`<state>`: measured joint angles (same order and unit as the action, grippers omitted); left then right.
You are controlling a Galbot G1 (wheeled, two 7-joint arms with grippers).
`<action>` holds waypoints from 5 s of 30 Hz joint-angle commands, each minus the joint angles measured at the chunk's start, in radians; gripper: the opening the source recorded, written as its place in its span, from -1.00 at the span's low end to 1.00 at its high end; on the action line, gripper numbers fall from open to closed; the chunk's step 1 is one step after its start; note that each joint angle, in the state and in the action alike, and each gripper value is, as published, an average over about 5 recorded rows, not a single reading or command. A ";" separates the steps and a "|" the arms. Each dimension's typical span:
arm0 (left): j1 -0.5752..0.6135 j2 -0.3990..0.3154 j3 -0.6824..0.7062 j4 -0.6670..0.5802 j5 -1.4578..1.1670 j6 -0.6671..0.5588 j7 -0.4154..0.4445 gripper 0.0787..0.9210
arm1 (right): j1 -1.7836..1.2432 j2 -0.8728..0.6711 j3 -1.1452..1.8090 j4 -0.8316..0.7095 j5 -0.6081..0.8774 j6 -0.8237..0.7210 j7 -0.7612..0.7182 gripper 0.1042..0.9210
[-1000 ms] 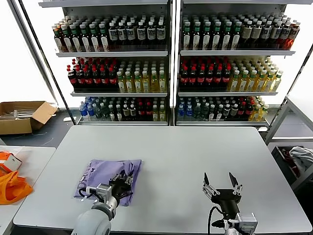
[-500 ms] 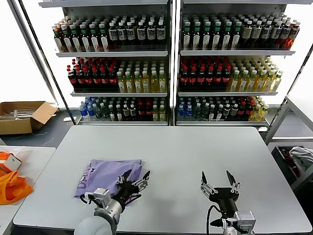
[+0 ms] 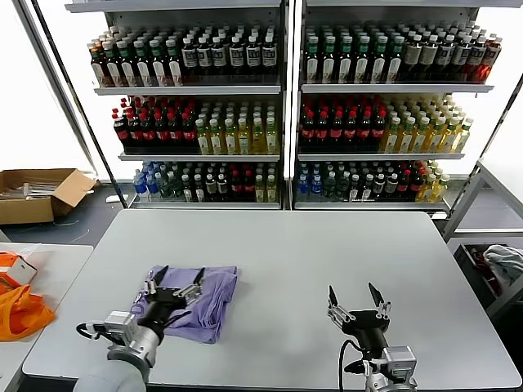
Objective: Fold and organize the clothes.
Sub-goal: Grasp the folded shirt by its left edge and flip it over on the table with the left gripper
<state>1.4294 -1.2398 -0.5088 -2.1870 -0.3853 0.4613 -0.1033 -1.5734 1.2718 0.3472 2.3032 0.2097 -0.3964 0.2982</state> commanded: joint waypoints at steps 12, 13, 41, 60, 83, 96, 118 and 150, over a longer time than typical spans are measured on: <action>-0.093 0.052 -0.101 0.273 0.097 -0.018 0.090 0.77 | 0.102 -0.035 -0.004 -0.099 0.046 -0.011 0.000 0.76; -0.105 0.054 -0.101 0.285 0.081 -0.013 0.088 0.77 | 0.104 -0.035 -0.002 -0.102 0.047 -0.011 0.001 0.76; -0.138 0.079 -0.128 0.377 -0.202 0.067 0.068 0.77 | 0.072 -0.034 0.017 -0.097 0.038 -0.007 0.002 0.76; -0.101 0.066 -0.119 0.374 -0.204 0.080 0.069 0.61 | 0.053 -0.029 0.018 -0.082 0.032 -0.001 0.002 0.76; -0.087 0.128 -0.288 0.324 -0.264 0.066 0.046 -0.90 | 0.067 -0.044 0.015 -0.076 0.036 -0.002 0.001 0.76; -0.112 0.449 -0.590 0.329 -0.279 0.065 0.064 -0.91 | 0.096 -0.037 -0.004 -0.105 0.041 0.001 0.000 0.76; -0.042 0.111 0.157 -0.089 -0.080 0.117 -0.030 -0.91 | 0.018 0.013 0.018 -0.093 0.000 0.025 0.001 0.76; -0.147 -0.013 0.242 0.027 -0.340 0.056 -0.103 -0.18 | 0.065 0.046 -0.057 -0.069 0.201 -0.040 0.048 0.76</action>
<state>1.2936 -1.2165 -0.2795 -2.1420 -0.6156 0.5321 -0.1504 -1.5440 1.3210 0.3269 2.2201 0.1955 -0.3881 0.3077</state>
